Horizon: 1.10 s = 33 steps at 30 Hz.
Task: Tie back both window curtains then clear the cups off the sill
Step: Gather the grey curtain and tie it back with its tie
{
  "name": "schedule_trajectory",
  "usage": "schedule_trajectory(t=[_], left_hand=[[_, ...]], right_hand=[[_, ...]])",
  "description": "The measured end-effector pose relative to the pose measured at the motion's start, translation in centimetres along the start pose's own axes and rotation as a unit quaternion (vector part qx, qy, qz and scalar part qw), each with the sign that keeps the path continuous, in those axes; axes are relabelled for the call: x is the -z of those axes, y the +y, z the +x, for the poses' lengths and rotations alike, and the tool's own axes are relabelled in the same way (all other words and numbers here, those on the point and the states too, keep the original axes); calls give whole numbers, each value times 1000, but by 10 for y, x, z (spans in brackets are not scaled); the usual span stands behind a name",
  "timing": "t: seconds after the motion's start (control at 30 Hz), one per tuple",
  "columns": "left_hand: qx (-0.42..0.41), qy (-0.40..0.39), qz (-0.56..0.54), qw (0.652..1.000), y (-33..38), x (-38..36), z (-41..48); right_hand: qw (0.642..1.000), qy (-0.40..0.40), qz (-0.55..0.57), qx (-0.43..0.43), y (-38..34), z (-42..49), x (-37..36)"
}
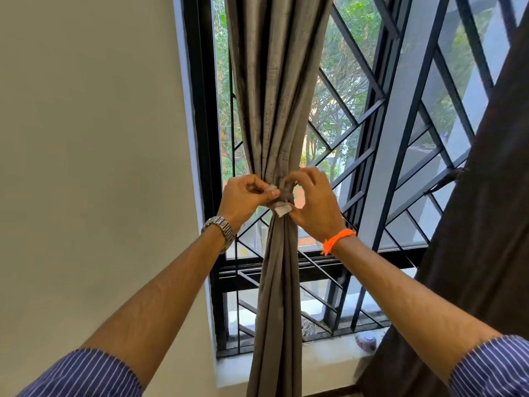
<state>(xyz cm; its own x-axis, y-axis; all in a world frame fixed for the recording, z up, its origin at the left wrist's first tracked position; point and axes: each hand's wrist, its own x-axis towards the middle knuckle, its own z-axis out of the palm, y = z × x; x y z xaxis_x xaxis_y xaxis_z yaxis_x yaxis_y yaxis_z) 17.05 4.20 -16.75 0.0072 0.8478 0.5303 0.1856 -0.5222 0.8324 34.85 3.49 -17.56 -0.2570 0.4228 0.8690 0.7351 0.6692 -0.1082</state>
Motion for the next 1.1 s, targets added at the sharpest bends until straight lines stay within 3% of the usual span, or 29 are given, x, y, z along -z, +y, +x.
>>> schedule_trajectory(t=[0.1, 0.37, 0.53, 0.67, 0.77, 0.9, 1.1], left_hand=[[-6, -10, 3, 1000, -4, 1, 1], [-14, 3, -1, 1000, -5, 14, 8], [6, 14, -18, 1000, -15, 26, 6], [-19, -26, 42, 999, -4, 26, 8], [-34, 1, 54, 998, 11, 23, 12], [-104, 75, -17, 992, 47, 11, 29], [-177, 78, -101, 976, 133, -4, 83]], right_hand=[[993, 35, -67, 85, 3, -11, -4], [987, 69, 127, -75, 16, -34, -6], [982, 65, 125, -123, 30, -49, -3], [990, 29, 81, -114, 30, -42, 3], [988, 38, 104, -109, 23, -25, 19], [966, 104, 197, -130, 2, 24, 38], [898, 193, 347, -188, -15, 129, 63]])
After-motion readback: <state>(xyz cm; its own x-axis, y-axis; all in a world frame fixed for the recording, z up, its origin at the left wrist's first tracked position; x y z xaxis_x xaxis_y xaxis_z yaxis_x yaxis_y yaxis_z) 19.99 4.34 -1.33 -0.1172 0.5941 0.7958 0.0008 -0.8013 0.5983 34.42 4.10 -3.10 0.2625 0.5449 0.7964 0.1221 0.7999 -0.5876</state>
